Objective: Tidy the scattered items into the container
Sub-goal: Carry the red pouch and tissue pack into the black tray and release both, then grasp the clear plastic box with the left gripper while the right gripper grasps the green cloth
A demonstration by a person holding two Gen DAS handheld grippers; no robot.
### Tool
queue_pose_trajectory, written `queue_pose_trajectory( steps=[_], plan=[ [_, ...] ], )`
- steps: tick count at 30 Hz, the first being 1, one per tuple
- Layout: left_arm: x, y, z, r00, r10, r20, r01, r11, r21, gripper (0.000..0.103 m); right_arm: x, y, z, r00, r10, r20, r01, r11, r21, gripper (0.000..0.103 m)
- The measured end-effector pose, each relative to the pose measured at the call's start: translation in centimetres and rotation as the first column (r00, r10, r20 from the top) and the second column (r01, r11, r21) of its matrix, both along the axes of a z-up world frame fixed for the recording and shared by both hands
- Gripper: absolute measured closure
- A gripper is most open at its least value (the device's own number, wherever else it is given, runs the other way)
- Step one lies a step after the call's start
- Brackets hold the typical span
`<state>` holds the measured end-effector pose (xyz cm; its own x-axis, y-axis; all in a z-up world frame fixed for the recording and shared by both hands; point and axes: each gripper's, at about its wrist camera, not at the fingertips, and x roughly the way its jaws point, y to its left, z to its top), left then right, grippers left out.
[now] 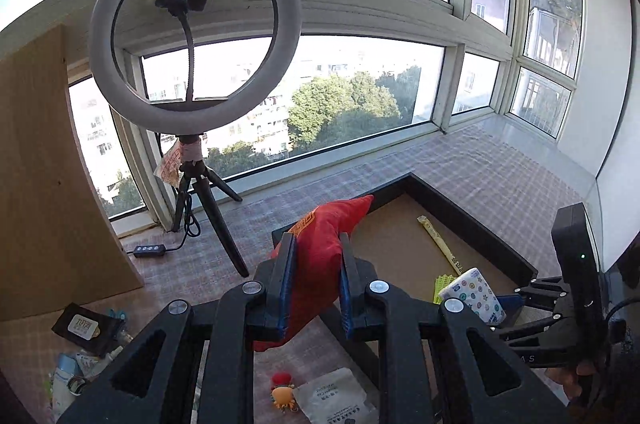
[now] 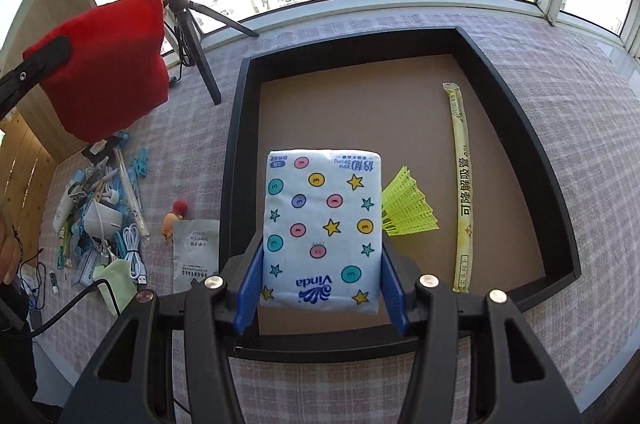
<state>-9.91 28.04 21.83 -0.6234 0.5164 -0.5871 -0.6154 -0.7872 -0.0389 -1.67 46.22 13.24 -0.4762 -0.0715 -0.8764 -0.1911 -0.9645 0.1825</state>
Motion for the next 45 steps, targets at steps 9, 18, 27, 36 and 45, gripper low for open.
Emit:
queue_pose_trajectory(
  steps=[9, 18, 27, 36, 45],
  plan=[
    [-1.3, 7.5, -1.0, 0.994, -0.11, 0.027, 0.11, 0.994, -0.01, 0.041, 0.1, -0.8, -0.2, 1.0, 0.002, -0.001, -0.001, 0.998, 0.062, 0.041],
    [-2.0, 4.0, 1.2, 0.999, -0.033, -0.035, 0.033, 0.999, 0.019, 0.032, 0.3, 1.2, 0.8, 0.996, -0.082, -0.025, 0.083, 0.996, 0.013, 0.039],
    [-2.0, -2.0, 2.0, 0.998, 0.06, -0.022, -0.06, 0.998, 0.027, 0.032, 0.5, -0.2, 1.3, 0.998, -0.061, -0.025, 0.061, 0.998, 0.005, 0.039],
    [-0.7, -12.1, 3.5, 0.983, 0.182, -0.025, -0.181, 0.983, 0.012, 0.032, -0.4, -4.9, 3.0, 0.994, 0.069, -0.079, -0.069, 0.998, 0.003, 0.039],
    [4.4, -26.8, 0.3, 0.913, 0.407, -0.011, -0.406, 0.908, -0.103, 0.032, -1.0, -15.6, -0.4, 0.945, 0.327, -0.015, -0.328, 0.944, -0.037, 0.039]
  ],
)
